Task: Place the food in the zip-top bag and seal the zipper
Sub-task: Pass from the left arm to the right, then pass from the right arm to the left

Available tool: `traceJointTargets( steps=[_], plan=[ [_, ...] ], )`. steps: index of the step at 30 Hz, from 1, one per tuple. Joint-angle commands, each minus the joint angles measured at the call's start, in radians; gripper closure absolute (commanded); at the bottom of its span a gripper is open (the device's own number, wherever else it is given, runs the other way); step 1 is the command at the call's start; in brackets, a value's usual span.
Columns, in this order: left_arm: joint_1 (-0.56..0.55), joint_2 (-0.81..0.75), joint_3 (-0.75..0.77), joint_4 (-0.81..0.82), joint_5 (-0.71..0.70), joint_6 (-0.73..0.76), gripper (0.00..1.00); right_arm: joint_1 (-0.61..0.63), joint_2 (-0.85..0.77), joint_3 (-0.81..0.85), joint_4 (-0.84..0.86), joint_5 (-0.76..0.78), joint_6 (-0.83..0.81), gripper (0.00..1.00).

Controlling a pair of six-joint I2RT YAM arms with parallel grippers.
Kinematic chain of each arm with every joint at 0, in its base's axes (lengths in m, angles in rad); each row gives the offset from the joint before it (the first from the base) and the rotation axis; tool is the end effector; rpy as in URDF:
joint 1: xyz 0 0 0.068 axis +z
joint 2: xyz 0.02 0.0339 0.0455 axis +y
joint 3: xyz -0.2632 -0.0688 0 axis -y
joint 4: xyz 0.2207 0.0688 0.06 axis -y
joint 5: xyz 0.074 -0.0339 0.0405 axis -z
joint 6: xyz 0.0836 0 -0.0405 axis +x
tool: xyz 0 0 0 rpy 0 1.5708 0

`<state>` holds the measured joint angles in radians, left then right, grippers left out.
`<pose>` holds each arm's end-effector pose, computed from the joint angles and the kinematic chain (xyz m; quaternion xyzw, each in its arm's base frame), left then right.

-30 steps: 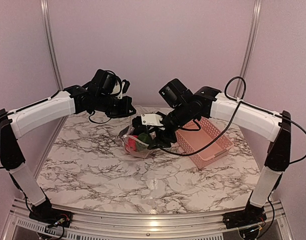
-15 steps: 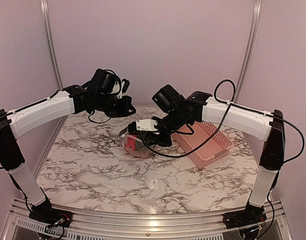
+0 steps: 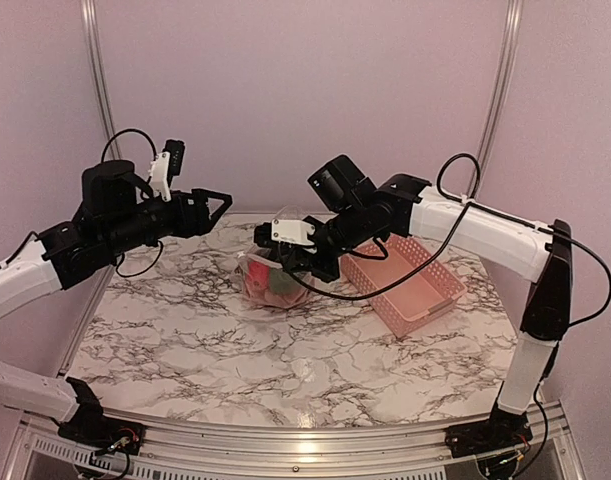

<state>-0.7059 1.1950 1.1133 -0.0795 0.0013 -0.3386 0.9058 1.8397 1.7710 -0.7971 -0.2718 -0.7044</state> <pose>0.2311 -0.1972 0.3748 0.1395 0.7489 -0.3236 0.5613 0.2380 0.3399 0.2943 -0.7028 0.6107 0.1609 0.3275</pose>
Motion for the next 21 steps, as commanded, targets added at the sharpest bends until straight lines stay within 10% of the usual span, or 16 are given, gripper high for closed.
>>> traceJointTargets(
  steps=[1,8,21],
  plan=[
    [0.001,-0.159,-0.258,0.334,0.023,0.042,0.25,-0.023,-0.060,0.037,0.053,-0.049,0.056,1.00],
    [0.000,-0.219,-0.447,0.471,0.143,0.111,0.31,-0.045,-0.094,0.049,0.044,-0.105,0.073,1.00],
    [0.001,0.011,-0.353,0.581,0.272,0.200,0.40,-0.045,-0.109,0.072,0.016,-0.133,0.082,1.00]
  ],
)
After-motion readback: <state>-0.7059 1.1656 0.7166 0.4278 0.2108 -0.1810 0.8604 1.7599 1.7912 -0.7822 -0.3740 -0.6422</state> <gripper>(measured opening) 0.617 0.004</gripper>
